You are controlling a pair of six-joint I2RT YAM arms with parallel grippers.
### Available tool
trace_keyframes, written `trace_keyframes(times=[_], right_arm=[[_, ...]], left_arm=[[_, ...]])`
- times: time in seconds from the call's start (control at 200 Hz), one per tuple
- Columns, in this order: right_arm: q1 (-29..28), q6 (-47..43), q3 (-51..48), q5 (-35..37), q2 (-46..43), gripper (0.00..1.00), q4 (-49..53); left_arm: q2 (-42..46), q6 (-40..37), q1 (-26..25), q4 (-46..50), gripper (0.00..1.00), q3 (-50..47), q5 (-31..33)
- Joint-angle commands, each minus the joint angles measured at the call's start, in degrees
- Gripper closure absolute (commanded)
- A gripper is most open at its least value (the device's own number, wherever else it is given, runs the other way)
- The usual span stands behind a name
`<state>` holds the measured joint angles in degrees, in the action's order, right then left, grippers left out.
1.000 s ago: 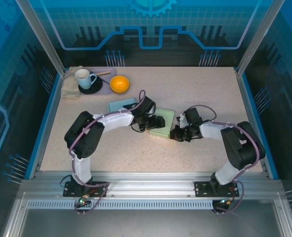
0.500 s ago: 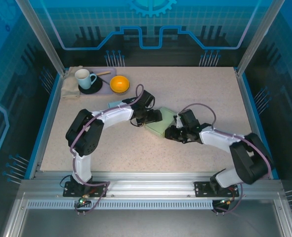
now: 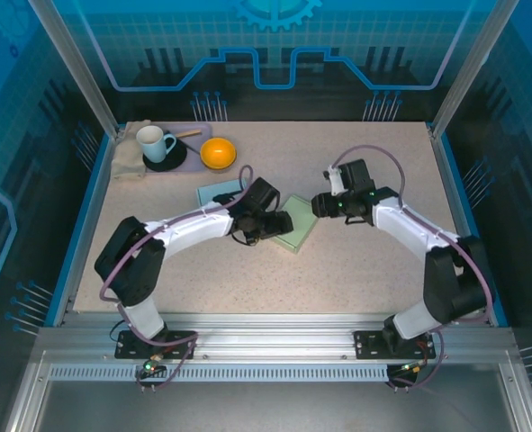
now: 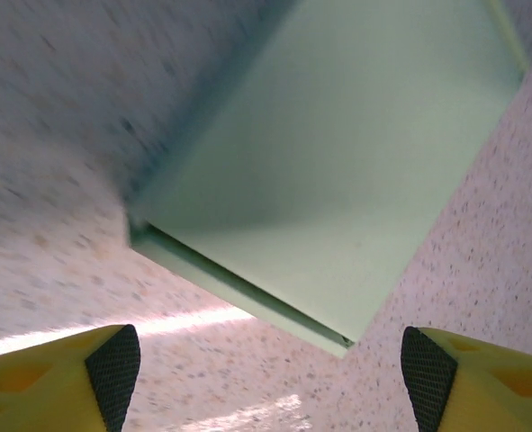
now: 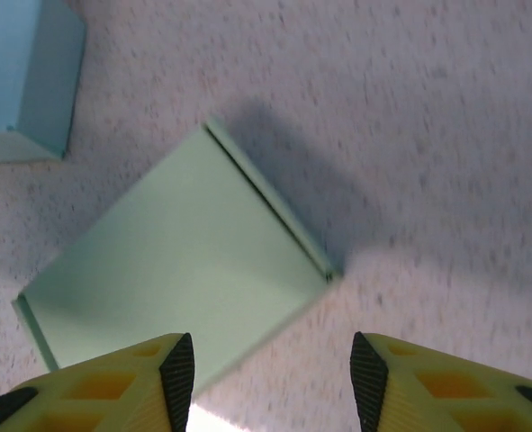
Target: Fold the paper box
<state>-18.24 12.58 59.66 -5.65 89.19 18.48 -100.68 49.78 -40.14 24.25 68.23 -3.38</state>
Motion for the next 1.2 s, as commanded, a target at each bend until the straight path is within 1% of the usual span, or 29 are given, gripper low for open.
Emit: trace_keyframes(times=[0.0, 0.125, 0.265, 0.375, 0.445, 0.515, 0.575, 0.72, 0.825, 0.96, 1.03, 1.195], right_arm=[[1.64, -5.09, 3.70, -5.55, 6.57, 0.48, -2.64], [1.66, -5.74, 8.07, -5.38, 13.64, 0.48, -2.47], [1.78, -5.11, 9.08, -4.72, 16.82, 0.48, -2.81], [1.84, -3.40, 7.54, -4.25, 16.65, 0.49, -3.53], [2.23, -1.88, 5.88, -3.54, 15.67, 0.50, -4.10], [3.19, 0.25, 4.10, -3.04, 14.61, 0.51, -5.17], [4.08, 2.45, 2.71, -2.62, 13.48, 0.51, -5.92], [5.13, 5.50, 2.45, -2.15, 13.32, 0.52, -7.21], [5.13, 7.35, 4.38, -2.11, 15.30, 0.52, -7.52], [5.06, 10.03, 6.65, -2.78, 17.59, 0.51, -8.15], [5.06, 11.33, 7.14, -1.80, 17.73, 0.50, -7.94], [5.37, 11.77, 6.95, 0.69, 15.96, 0.49, -7.48]], left_arm=[[-2.88, 5.18, -0.38, -3.58, 0.20, -0.24, -1.45], [-5.81, 4.52, -0.42, -3.65, 0.20, 2.18, -0.76], [-9.91, 3.28, -0.27, -2.88, 0.22, 5.89, 0.01], [-12.80, 2.71, 0.95, -4.00, 0.27, 8.97, -0.15], [-15.04, 1.77, 2.18, -3.86, 0.28, 12.24, -0.14], [-17.73, -0.30, 3.19, -2.73, 0.32, 17.34, -0.06], [-20.09, -2.57, 3.72, -1.53, 0.34, 22.01, 0.27], [-25.31, -7.12, 4.92, 0.03, 0.34, 31.34, 1.88], [-28.61, -8.28, 5.99, 1.10, 0.34, 35.86, 2.12], [-30.81, -9.67, 7.35, 2.22, 0.33, 38.34, 4.21], [-31.25, -10.18, 8.08, 3.24, 0.32, 39.23, 4.59], [-30.35, -12.52, 8.93, 6.39, 0.26, 40.71, 7.41]])
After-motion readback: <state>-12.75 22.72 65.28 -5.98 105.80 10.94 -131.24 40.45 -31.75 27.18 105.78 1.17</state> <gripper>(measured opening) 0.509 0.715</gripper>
